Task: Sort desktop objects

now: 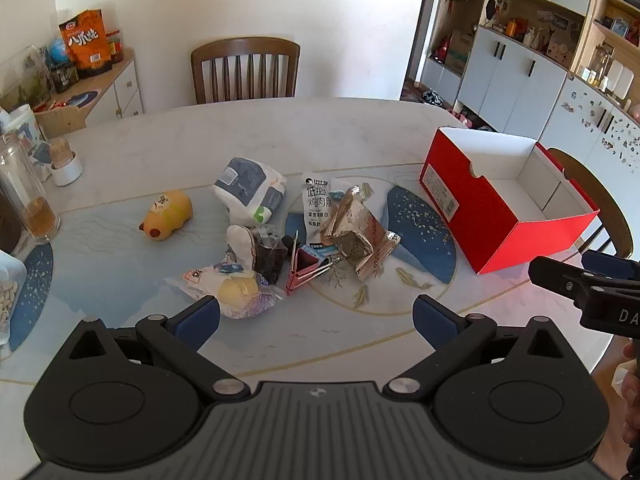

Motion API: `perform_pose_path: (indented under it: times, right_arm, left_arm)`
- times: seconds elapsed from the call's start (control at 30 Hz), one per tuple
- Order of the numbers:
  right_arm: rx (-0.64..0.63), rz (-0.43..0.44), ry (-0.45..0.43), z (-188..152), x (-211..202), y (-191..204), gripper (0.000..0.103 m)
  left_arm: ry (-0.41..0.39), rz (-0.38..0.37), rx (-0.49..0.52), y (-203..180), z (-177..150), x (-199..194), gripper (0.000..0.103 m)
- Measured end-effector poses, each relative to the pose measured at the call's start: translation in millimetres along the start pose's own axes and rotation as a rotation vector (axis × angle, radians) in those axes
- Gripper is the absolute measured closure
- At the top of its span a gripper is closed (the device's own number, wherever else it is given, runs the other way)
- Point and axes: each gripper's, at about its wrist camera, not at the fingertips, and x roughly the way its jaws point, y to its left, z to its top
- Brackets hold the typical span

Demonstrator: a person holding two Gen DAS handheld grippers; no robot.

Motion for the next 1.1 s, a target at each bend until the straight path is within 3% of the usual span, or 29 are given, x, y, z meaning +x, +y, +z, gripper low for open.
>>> perform_pose_path:
  times: [0.23, 0.47, 0.8, 0.93, 1.1]
  right_arm:
    - [-0.037, 0.021, 0.013, 3.5, 10.1, -2.2, 0.001]
    - [-0.136, 0.124, 0.024, 6.8, 19.1, -8.5, 0.001]
    - [-0.271, 0.230, 0.058, 14.7, 43.6, -6.6, 0.001]
    - [-0.288, 0.230, 0.076, 17.9, 56.2, -2.5, 0.001]
    - [-0.266, 0.203, 0.093, 24.7, 73.2, 6.3, 0.003]
  left_arm:
    - [-0.017, 0.003, -0.022, -5.8, 0.2, 1.2, 0.000]
    - [-0.030, 0.052, -0.093, -12.3, 0.4, 2.9, 0.000]
    - [-0.080, 0.212, -0.092, -16.8, -17.6, 3.4, 0.000]
    - [-0.076, 0.238, -0.088, -6.9, -17.8, 11.1, 0.000]
    - [-0.088, 0.206, -0.045, 14.1, -11.4, 26.4, 0.000]
